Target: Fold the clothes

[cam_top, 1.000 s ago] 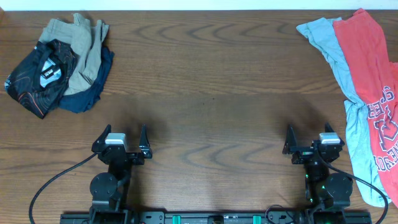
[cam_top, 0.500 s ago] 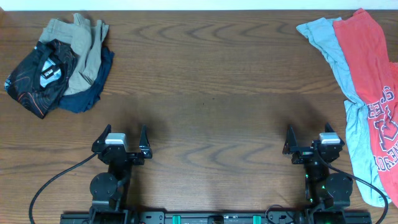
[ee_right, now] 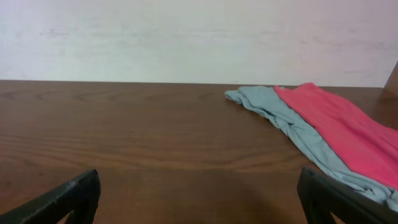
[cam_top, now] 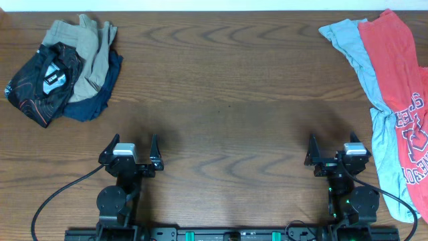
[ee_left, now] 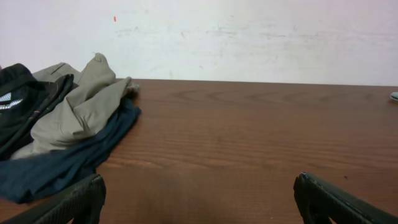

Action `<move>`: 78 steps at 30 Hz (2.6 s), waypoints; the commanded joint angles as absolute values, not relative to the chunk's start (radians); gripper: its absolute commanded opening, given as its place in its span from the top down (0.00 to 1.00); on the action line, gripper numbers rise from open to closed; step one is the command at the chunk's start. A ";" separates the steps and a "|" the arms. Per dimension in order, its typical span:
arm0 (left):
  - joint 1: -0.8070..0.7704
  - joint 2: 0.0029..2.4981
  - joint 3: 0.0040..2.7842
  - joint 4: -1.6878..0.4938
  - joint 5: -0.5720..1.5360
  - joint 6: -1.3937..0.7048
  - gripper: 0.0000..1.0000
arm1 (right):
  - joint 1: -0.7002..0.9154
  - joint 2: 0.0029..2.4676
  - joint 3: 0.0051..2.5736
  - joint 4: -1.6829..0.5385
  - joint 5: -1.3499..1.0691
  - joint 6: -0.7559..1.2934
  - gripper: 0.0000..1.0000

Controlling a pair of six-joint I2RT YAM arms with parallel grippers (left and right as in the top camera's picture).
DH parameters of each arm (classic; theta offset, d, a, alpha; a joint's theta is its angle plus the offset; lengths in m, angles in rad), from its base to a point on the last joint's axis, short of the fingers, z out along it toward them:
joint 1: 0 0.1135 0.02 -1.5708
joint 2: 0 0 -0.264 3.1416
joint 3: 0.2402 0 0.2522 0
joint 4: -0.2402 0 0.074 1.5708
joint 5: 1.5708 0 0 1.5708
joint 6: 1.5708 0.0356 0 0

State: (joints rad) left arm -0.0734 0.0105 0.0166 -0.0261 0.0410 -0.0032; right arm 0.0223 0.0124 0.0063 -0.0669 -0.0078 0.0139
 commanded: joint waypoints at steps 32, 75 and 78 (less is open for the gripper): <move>-0.077 0.891 0.581 -0.433 0.021 -0.133 0.02 | 0.012 1.250 0.773 -0.543 0.128 -0.083 0.01; -0.077 1.110 0.697 -0.532 0.078 -0.133 0.02 | -0.361 1.734 0.860 -0.446 -0.676 -0.040 0.99; -0.077 1.110 0.697 -0.509 0.078 -0.133 0.02 | -0.224 1.734 0.860 -0.435 -0.778 -0.069 0.99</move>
